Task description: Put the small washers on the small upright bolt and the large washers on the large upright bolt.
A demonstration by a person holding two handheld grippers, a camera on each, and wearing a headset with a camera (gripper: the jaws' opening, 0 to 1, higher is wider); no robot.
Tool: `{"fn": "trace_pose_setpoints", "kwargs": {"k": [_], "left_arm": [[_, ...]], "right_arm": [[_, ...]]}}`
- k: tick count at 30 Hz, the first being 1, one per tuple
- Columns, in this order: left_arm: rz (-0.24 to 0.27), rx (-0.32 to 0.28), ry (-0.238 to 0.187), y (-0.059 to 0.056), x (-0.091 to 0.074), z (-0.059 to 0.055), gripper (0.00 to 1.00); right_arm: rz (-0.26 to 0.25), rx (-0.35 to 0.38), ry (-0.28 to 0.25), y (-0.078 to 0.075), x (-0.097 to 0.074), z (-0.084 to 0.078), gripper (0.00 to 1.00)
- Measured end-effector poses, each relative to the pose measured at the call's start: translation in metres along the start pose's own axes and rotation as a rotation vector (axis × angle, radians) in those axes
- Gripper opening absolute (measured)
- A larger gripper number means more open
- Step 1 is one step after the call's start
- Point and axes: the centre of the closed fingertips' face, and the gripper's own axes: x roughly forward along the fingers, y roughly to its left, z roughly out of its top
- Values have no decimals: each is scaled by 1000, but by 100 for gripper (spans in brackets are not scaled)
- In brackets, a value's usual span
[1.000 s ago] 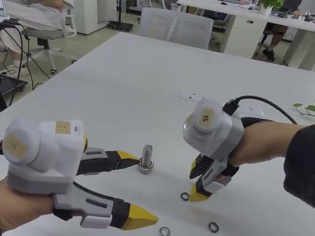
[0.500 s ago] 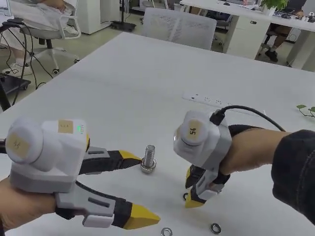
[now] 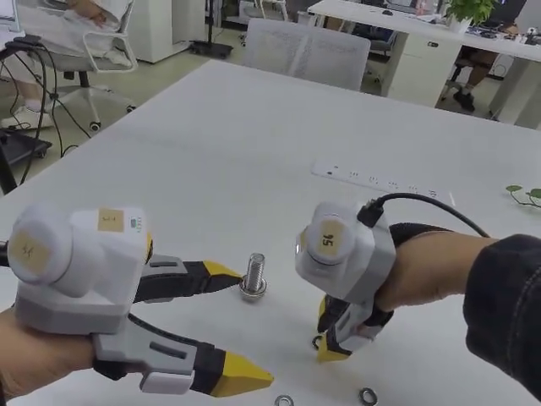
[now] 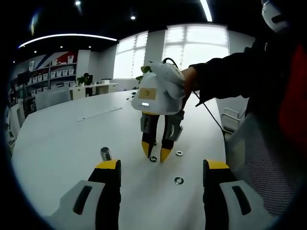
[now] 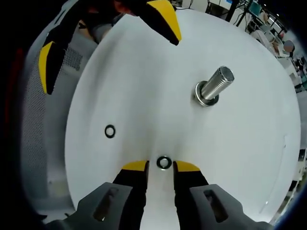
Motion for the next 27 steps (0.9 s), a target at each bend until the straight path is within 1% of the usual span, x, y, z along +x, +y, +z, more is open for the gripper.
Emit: {"fn": "trace_pose_setpoints", "kwargs": {"k": [5,13,14,17,27], "left_arm": [[0,1,-3,0,0,1,69],[2,5,-7,0,-1,2,69],[3,5,-8,0,-1,2,69],[4,6,-9,0,-2,2,68],[6,5,-10,-1,-3,2,68]], "right_arm": [[-14,-10,3,-1,1,0,21],[-22,-16,1,-2,1,0,19],[-20,-19,0,-2,1,0,17],[-23,-25,2,-2,2,1,15],[-19,-18,3,-3,1,1,13]]}}
